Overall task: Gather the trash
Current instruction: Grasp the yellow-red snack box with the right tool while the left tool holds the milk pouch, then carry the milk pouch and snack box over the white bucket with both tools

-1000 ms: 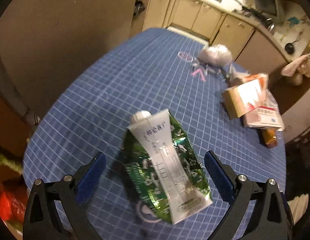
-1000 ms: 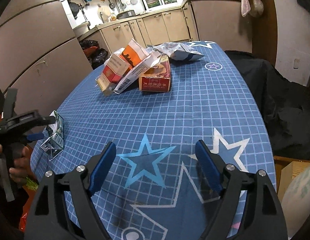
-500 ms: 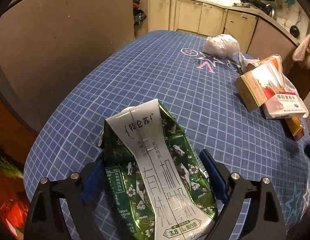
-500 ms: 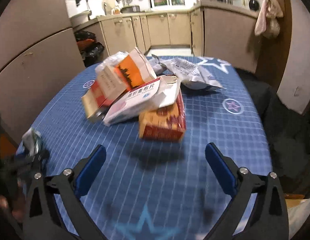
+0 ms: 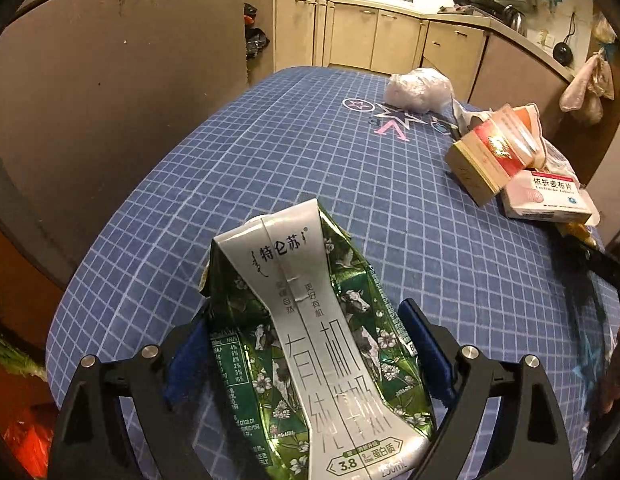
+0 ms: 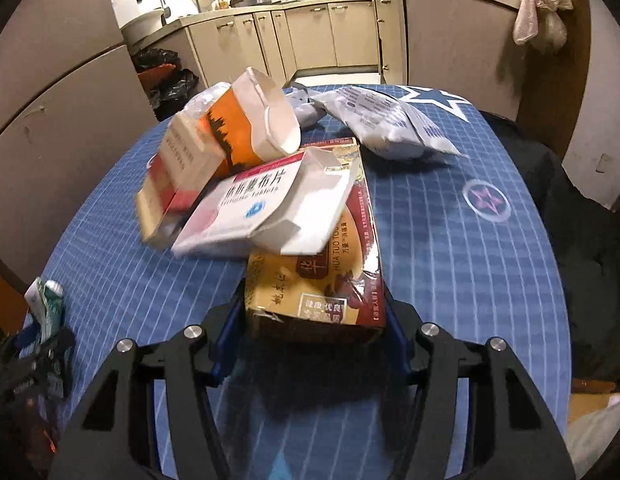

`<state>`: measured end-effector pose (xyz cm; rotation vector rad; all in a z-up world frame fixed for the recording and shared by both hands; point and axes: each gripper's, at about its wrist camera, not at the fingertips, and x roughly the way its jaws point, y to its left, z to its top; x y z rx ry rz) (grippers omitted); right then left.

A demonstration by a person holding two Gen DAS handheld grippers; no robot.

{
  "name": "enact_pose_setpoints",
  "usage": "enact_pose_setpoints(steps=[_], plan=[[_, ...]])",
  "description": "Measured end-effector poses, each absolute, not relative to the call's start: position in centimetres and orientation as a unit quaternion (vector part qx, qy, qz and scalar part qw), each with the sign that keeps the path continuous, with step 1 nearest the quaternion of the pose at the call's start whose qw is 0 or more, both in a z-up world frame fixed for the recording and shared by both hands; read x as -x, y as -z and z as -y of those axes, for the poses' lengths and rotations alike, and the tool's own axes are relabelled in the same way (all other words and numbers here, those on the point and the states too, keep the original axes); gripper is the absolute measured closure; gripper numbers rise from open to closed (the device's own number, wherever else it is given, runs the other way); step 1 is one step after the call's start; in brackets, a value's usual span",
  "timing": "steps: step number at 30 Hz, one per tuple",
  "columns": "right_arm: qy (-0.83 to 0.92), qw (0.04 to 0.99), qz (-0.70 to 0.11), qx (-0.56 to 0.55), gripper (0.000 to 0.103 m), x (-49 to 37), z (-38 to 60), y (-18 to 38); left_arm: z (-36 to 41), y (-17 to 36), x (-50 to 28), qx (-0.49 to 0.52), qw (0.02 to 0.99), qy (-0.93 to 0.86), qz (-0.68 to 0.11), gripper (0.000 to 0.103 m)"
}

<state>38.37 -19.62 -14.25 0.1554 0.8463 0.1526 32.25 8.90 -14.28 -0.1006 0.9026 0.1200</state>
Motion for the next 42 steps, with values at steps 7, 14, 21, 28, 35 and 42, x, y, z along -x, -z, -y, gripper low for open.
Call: enact_pose_setpoints(steps=[7, 14, 21, 28, 35, 42], plan=[[-0.037, 0.921, -0.388, -0.027, 0.047, -31.6, 19.7, 13.8, -9.5, 14.0, -30.2, 0.052, 0.896, -0.041, -0.438, 0.014], [0.026, 0.934, -0.355, 0.030, 0.047, -26.6, 19.8, 13.5, -9.8, 13.3, -28.3, 0.050, 0.902, -0.030, -0.428, 0.014], [0.039, 0.948, -0.315, 0.009, 0.047, -23.6, 20.3, 11.9, -10.2, 11.8, -26.9, 0.057, 0.911, -0.018, -0.408, 0.014], [0.004, 0.954, -0.299, 0.021, 0.047, -22.6, 17.7, 11.0, -9.3, 10.3, -26.1, 0.047, 0.919, -0.011, -0.391, 0.014], [-0.004, 0.956, -0.294, 0.017, 0.047, -21.6, 17.3, 10.9, -7.2, 9.0, -26.0, 0.033, 0.925, 0.008, -0.378, 0.014], [0.007, 0.959, -0.282, 0.011, 0.047, -20.1, 18.1, 10.3, -3.9, 8.2, -26.1, 0.002, 0.929, 0.036, -0.368, 0.014]])
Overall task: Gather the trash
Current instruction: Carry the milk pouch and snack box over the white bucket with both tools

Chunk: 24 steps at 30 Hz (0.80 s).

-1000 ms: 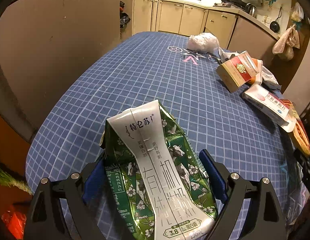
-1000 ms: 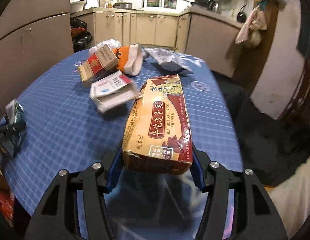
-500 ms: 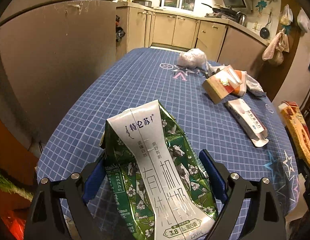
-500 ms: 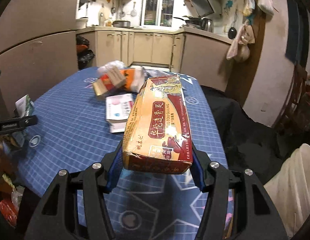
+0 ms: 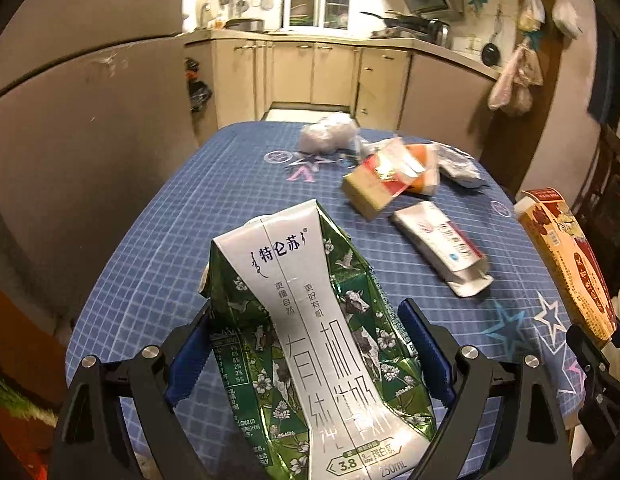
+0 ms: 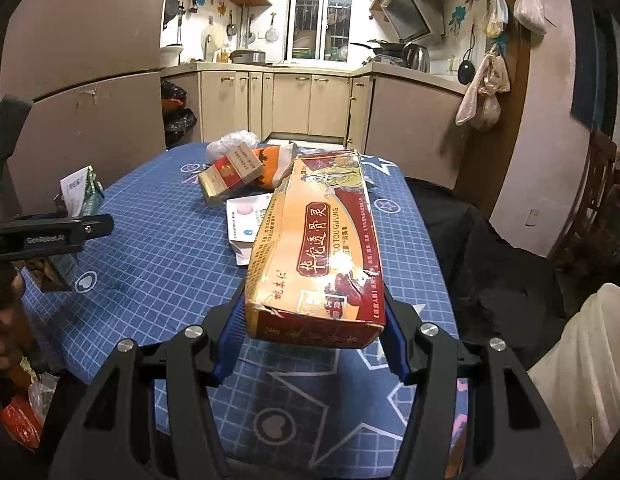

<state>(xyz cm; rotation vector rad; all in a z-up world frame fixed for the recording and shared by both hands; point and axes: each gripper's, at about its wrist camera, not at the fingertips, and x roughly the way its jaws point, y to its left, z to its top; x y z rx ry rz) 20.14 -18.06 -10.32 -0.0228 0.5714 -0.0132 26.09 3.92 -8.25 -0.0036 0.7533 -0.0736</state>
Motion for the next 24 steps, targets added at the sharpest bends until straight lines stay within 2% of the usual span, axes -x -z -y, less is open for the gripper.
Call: enact_pose_setpoints(steps=[24], plan=[[0.174, 0.959, -0.217, -0.046, 0.047, -11.1, 30.8, 5.6, 16.6, 5.1, -24.3, -0.112, 0.928, 0.205, -0.291, 0.014]])
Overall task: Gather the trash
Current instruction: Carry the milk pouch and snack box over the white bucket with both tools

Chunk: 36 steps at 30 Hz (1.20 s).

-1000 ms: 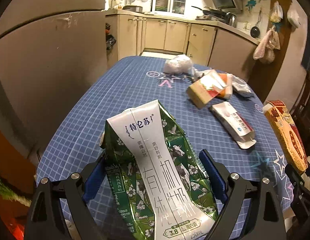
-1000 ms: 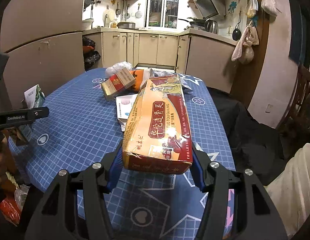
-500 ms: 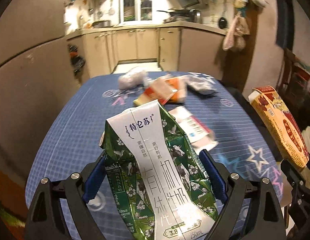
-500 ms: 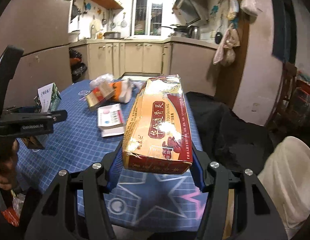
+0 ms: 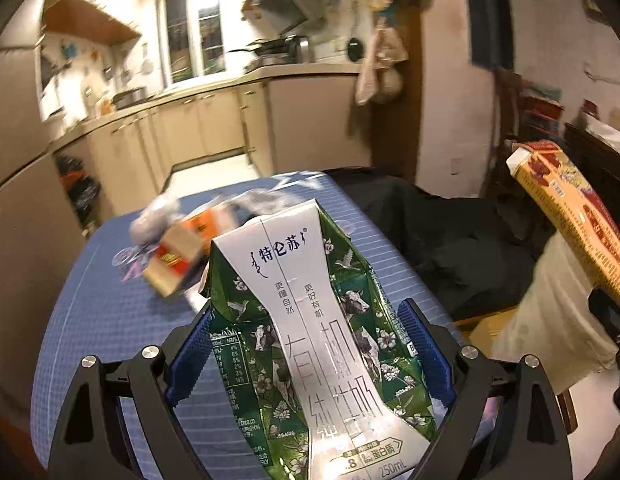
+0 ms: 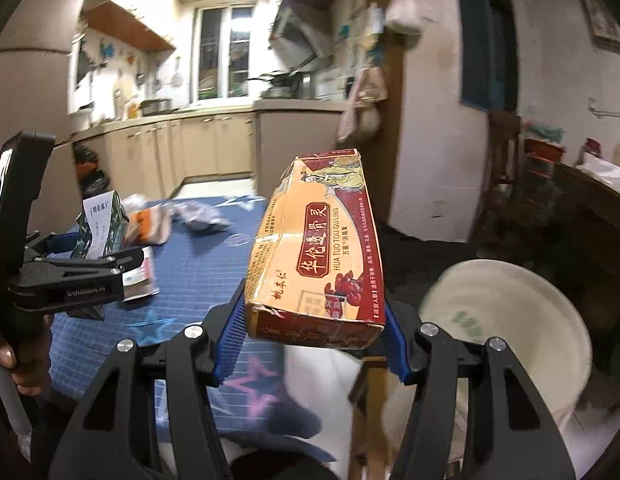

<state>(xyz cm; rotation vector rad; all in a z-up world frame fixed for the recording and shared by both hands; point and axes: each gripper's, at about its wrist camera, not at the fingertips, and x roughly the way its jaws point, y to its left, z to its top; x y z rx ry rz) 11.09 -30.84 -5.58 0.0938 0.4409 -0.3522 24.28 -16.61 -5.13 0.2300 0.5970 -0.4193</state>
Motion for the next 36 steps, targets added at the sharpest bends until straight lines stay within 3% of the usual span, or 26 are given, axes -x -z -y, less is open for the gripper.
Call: enact_pose_setpoints(steps=[24, 36], plan=[[0.362, 0.905, -0.195, -0.109, 0.047, 1.0, 45.3, 6.5, 41.3, 4.1, -17.1, -0.200, 0.845, 0.436, -0.235, 0.014], [0.350, 0.895, -0.232, -0.149, 0.047, 0.9, 48.6, 9.1, 46.5, 7.3, -15.9, -0.220, 0.756, 0.571, -0.232, 0.014]])
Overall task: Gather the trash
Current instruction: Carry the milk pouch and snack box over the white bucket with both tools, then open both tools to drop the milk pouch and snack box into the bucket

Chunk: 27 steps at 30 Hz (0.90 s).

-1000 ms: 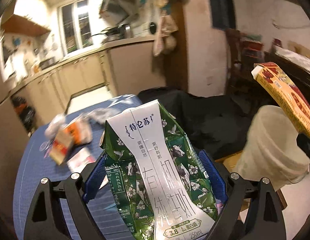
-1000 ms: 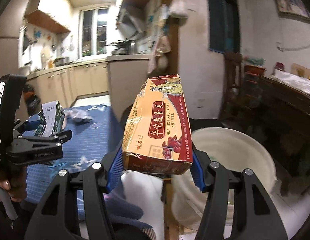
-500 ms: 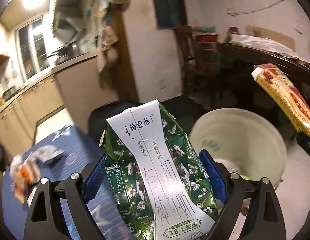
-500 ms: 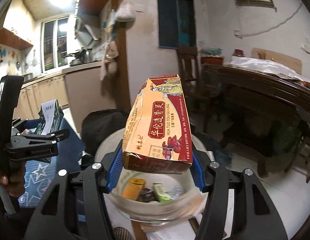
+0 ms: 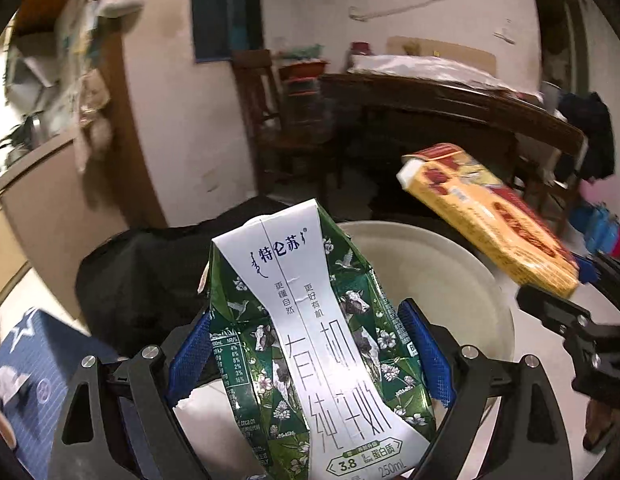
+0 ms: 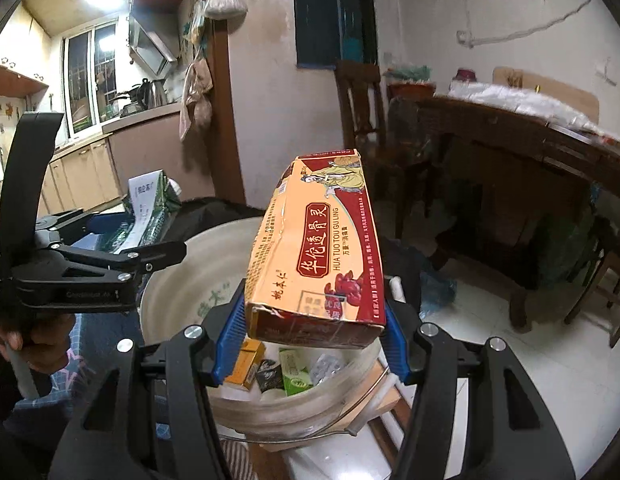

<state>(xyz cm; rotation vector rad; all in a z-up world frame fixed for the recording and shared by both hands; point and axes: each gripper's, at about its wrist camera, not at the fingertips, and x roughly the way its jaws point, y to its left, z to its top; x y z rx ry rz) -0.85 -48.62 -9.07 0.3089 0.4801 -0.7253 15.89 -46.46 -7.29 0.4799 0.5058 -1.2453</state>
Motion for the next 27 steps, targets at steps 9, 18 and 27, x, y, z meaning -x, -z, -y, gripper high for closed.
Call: enact_pose_setpoints(steps=[9, 18, 27], plan=[[0.303, 0.901, -0.264, -0.167, 0.047, -0.6, 50.7, 9.0, 47.4, 7.7, -16.4, -0.254, 0.721, 0.612, -0.202, 0.014], [0.270, 0.902, -0.295, -0.164, 0.047, -1.5, 52.3, 8.9, 48.6, 8.1, -17.0, -0.286, 0.671, 0.656, -0.195, 0.014], [0.267, 0.898, -0.306, -0.167, 0.035, -1.9, 54.2, 9.4, 49.5, 8.1, -18.1, -0.282, 0.665, 0.665, -0.187, 0.006]])
